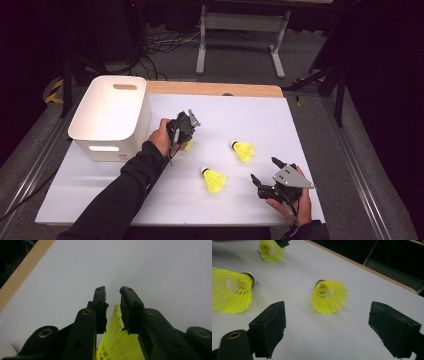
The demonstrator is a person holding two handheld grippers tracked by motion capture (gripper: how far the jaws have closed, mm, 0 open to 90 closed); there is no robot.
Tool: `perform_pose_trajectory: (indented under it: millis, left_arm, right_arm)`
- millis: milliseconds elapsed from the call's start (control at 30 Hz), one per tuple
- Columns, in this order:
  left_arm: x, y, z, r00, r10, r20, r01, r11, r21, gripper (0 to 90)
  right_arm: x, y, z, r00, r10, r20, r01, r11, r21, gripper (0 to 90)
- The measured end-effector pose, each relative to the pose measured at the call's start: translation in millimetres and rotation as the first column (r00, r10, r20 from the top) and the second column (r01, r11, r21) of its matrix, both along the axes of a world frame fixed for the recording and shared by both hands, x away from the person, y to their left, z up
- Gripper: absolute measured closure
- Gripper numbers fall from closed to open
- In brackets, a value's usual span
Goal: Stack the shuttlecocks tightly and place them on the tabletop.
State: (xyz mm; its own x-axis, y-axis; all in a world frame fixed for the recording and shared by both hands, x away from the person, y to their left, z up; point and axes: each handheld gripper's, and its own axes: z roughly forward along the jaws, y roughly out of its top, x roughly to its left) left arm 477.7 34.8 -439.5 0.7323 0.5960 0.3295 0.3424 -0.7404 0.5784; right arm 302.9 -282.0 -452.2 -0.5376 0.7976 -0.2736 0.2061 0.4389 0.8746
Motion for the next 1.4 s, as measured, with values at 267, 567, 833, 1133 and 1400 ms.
perform_pose_trajectory:
  millis: [267,567,833,1133,1400]
  left_arm:
    - [3.5,0.4,1.8,1.0000,0.003,0.004,-0.003,1.0000,0.003,74.0]
    - [2.0,0.2,4.9,0.9999,-0.008,0.009,0.009,0.9997,-0.023,67.4]
    - [-12.5,3.4,21.7,0.9973,-0.057,0.048,0.060,0.9959,-0.068,62.0]
    - [-37.1,14.3,36.6,0.9870,-0.121,0.106,0.133,0.9852,-0.108,57.1]
    - [-56.2,24.8,41.6,0.9750,-0.148,0.165,0.170,0.9772,-0.127,47.8]
  right_arm:
    - [0.3,-0.6,-0.3,1.0000,-0.001,-0.004,0.001,1.000,-0.002,15.3]
    - [0.0,-0.4,-0.1,1.0000,0.001,-0.003,-0.001,1.000,-0.006,15.2]
    - [-0.4,-0.5,0.4,1.0000,0.000,0.002,0.000,1.000,-0.004,15.2]
    - [-1.2,-0.3,1.3,1.0000,-0.007,0.006,0.007,1.000,-0.001,15.2]
    - [-1.5,0.7,1.3,1.0000,-0.007,0.005,0.007,1.000,-0.003,15.2]
